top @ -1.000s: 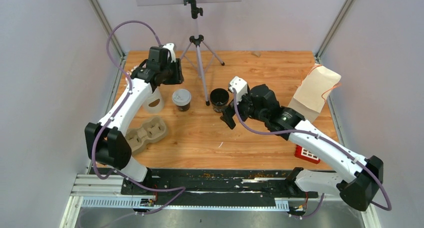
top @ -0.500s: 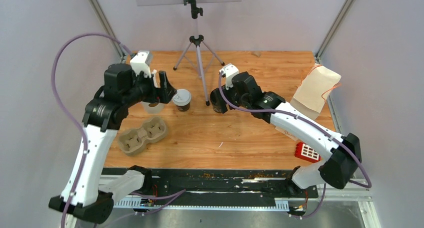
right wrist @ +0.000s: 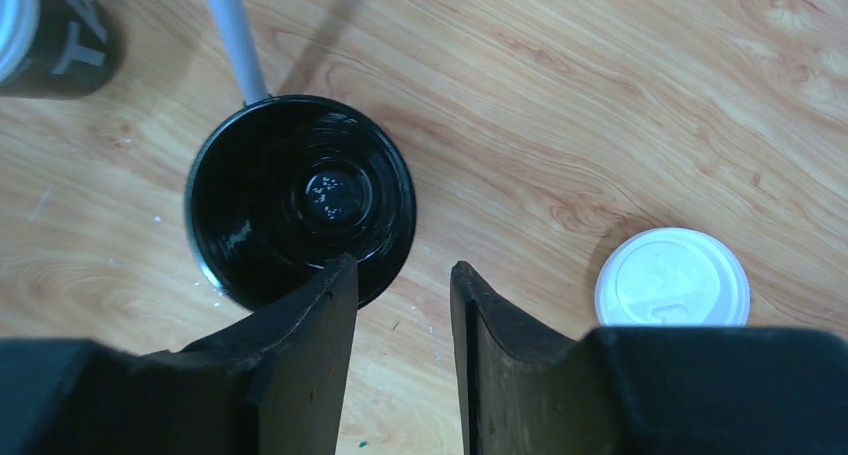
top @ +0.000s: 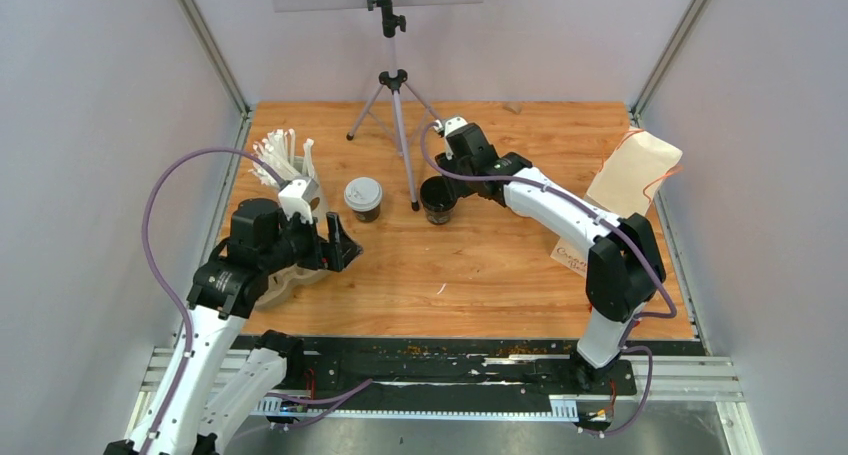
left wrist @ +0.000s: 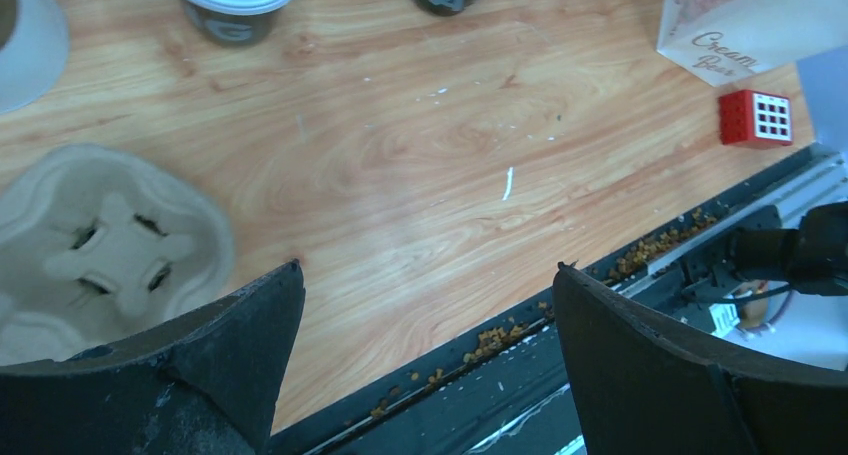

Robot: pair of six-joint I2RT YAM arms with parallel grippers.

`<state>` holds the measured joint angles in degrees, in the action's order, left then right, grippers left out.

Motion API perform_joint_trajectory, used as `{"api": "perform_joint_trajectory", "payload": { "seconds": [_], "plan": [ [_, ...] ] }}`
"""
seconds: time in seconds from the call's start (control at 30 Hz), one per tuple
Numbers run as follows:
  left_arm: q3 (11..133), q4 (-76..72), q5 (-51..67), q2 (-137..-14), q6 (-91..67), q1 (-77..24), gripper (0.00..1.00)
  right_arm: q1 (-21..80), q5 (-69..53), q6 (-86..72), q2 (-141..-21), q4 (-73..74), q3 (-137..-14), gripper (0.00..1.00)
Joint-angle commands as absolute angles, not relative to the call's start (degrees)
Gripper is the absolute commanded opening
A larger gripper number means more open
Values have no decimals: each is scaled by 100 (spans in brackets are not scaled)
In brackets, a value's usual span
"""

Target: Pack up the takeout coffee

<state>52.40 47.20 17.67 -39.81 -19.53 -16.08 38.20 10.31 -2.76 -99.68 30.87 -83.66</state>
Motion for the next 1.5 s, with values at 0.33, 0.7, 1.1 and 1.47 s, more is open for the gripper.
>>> {"api": "perform_joint_trajectory", "payload": {
  "seconds": [0.33, 0.7, 1.1, 1.47],
  "plan": [
    [4490, 3745, 2723, -3333, -1676, -1582, 96, 3449, 682, -26, -10805, 3412, -9423, 35],
    [3947, 3501, 2393, -3112, -1656, -1582, 95, 3428, 518, 55, -11189, 3670, -9887, 26],
    [4013, 3734, 1506, -2836, -1761, -1582, 94, 3430, 493, 245, -11328, 3874, -10042, 15],
    [3978, 3737, 1459, -2812, -1792, -1582, 94, 3433, 363, 253, -11127, 3833, -10028, 0]
  ]
}}
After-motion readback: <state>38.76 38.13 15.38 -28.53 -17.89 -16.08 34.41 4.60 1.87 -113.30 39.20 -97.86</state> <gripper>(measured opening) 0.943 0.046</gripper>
